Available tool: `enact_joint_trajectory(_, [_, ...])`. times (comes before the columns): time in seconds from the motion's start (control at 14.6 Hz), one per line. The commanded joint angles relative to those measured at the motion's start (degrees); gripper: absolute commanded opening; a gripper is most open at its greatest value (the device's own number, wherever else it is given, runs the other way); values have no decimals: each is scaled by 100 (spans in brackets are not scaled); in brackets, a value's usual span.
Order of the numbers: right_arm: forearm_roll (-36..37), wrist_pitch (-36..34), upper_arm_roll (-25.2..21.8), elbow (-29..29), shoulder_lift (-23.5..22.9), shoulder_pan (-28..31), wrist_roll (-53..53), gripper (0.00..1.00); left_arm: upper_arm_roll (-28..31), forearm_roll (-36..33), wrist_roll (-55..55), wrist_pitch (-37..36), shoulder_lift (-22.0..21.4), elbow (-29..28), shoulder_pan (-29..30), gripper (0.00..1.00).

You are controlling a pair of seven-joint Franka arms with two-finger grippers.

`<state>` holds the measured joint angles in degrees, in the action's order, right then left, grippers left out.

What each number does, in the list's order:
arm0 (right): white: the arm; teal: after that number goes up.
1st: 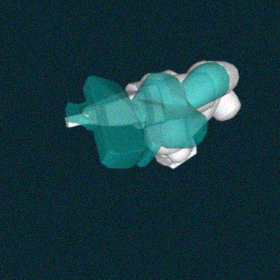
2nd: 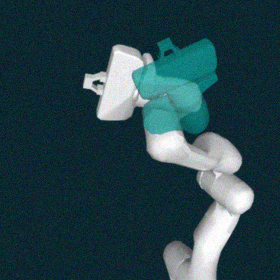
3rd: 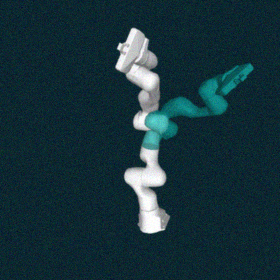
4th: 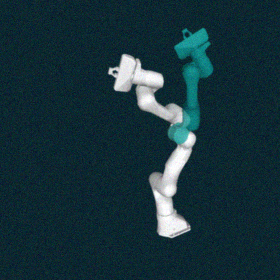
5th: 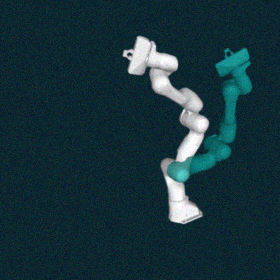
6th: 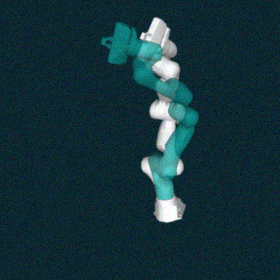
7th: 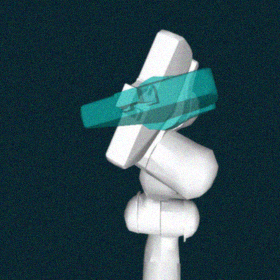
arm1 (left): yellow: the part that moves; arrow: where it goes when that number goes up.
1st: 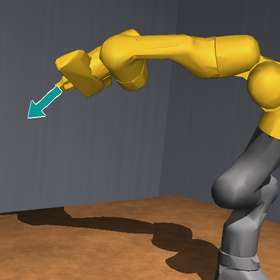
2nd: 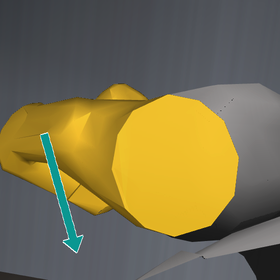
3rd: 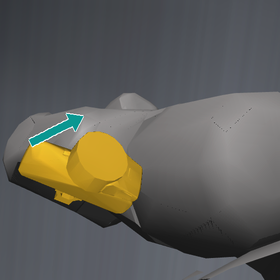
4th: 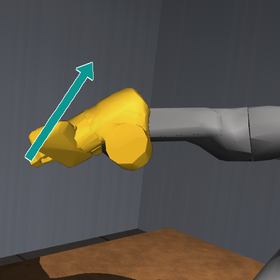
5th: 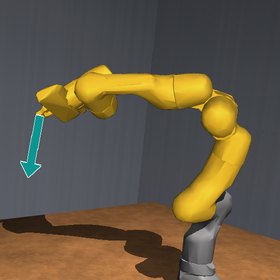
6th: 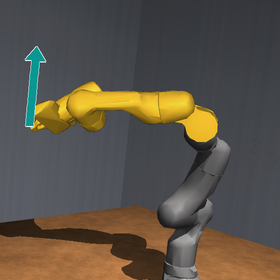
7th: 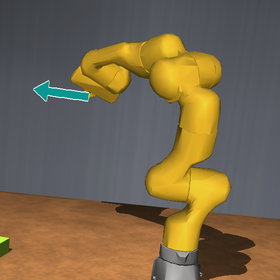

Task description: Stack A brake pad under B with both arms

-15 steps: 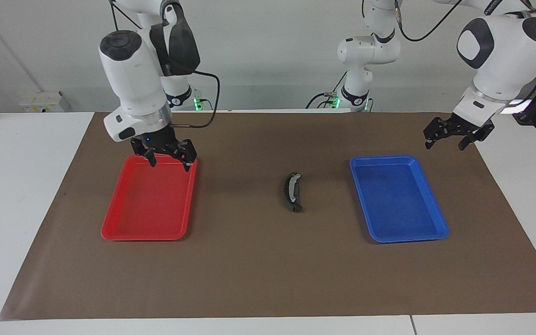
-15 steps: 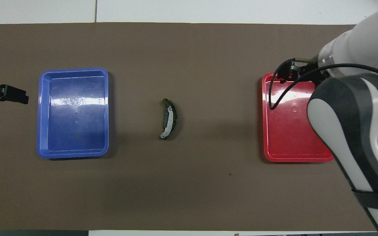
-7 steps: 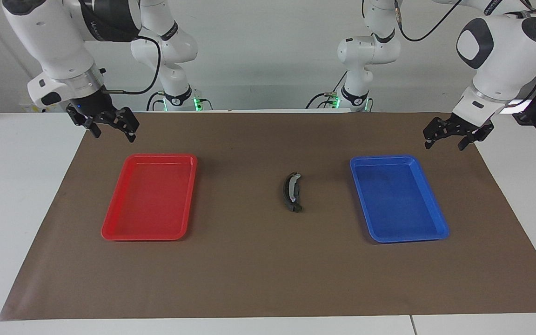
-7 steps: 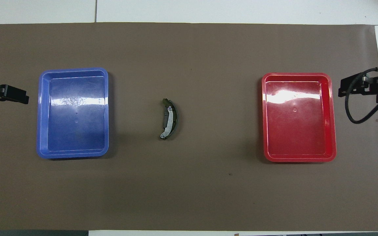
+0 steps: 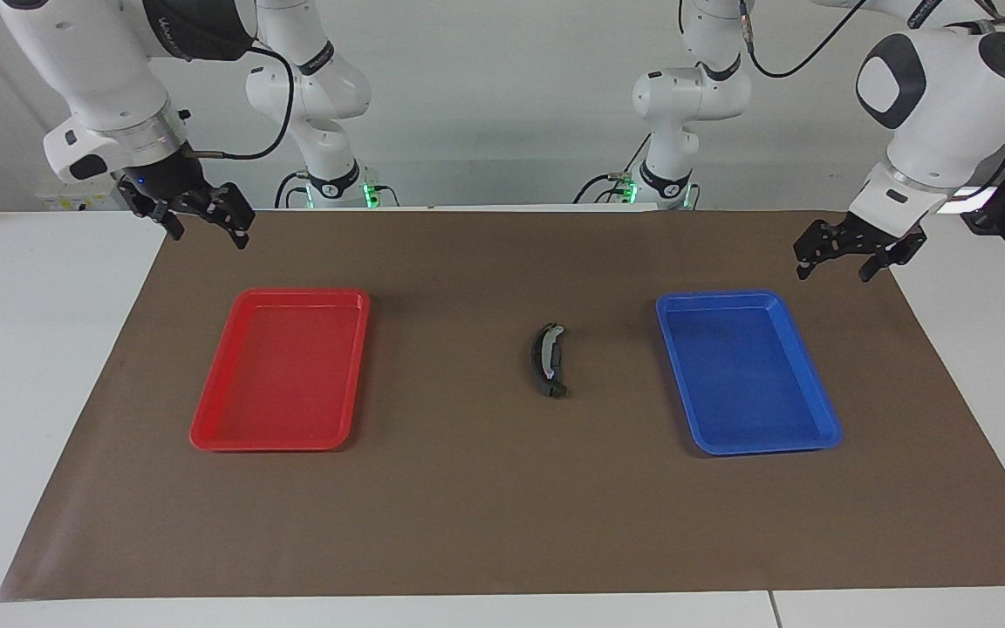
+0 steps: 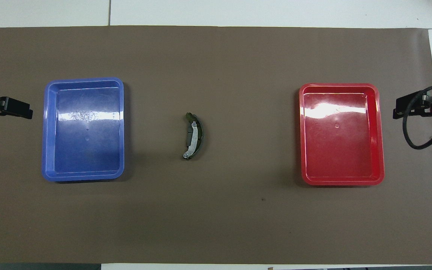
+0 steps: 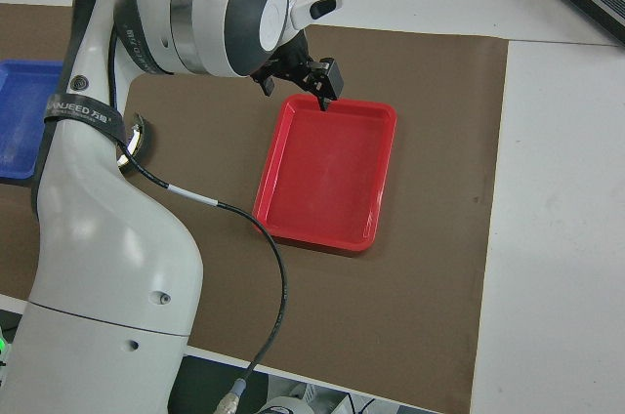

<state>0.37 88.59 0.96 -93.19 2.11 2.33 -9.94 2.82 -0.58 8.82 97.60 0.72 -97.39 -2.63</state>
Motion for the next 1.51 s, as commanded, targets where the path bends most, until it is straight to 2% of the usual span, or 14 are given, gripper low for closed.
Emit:
enact_joint_trajectory(0.0, [60,0,-85,-68,62,-135,45,100,17,67,23,101,-28,-43,17,99])
enact_joint_trajectory(0.34, [60,44,-464,-67,53,-487,62,100,17,67,23,102,-28,-43,17,99])
enact_joint_trajectory(0.62, [7,-131,-465,117,35,-470,80,100,17,67,23,102,-28,-43,8,99])
enact_joint_trajectory(1.44, [245,-334,-421,188,17,-506,370,100,17,67,23,102,-37,-43,-10,99])
